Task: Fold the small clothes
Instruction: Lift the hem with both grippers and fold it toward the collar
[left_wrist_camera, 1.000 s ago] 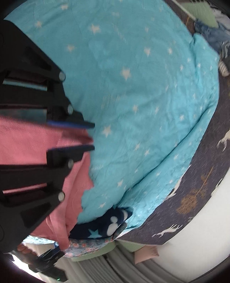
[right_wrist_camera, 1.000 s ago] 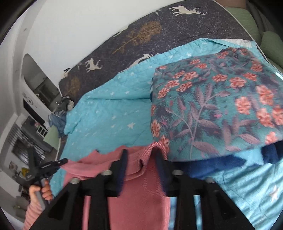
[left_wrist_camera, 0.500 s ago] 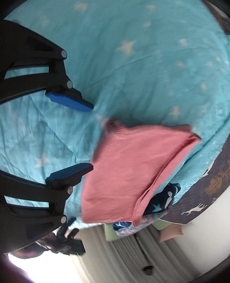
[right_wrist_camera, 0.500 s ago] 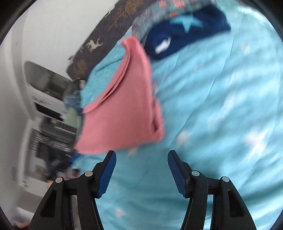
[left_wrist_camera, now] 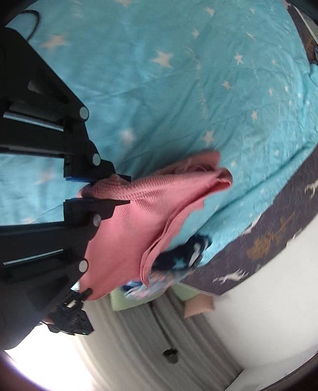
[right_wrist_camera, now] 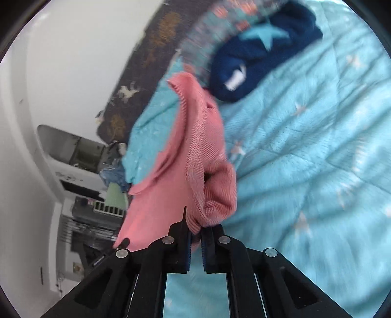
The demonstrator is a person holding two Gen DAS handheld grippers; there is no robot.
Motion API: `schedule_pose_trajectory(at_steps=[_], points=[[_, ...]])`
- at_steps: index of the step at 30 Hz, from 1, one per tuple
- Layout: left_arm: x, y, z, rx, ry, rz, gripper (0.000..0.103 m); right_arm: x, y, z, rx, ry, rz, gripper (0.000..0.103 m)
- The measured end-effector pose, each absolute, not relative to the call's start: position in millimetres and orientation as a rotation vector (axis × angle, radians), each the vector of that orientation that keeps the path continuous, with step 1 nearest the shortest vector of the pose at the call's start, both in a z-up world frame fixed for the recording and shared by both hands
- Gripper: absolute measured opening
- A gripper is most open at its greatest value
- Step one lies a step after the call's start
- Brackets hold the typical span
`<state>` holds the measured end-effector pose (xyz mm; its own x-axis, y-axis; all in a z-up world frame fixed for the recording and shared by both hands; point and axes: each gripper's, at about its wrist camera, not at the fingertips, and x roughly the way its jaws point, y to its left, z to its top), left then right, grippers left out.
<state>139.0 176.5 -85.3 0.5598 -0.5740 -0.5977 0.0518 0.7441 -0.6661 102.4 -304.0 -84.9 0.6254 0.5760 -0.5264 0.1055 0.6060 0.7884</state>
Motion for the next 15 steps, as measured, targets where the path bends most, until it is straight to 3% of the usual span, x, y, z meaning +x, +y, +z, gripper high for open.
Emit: schedule_pose_trajectory(at_steps=[4,9,11,13,15], points=[[81,176,-78,-0.593,0.922,-0.429,0.01,54,-303,-66,0.849,0.858,0.31,0.004],[36,182,-100,-0.555,1.013,-0.376,0.011,1,-298,-87,0.825,0.986,0.281,0.005],[31,183,-111,-0.53,1.055,-0.357,0.011,-8,-299,-100,0.782,1.056,0.254,0.01],[27,192,-119,-0.513,1.084,-0.273,0.014,-11,-305,-107,0.695,1.124,0.147,0.024],[25,204,-114,-0.513,1.058,-0.213,0.014,-13,-319,-101,0.628,1.102,0.024,0.029]])
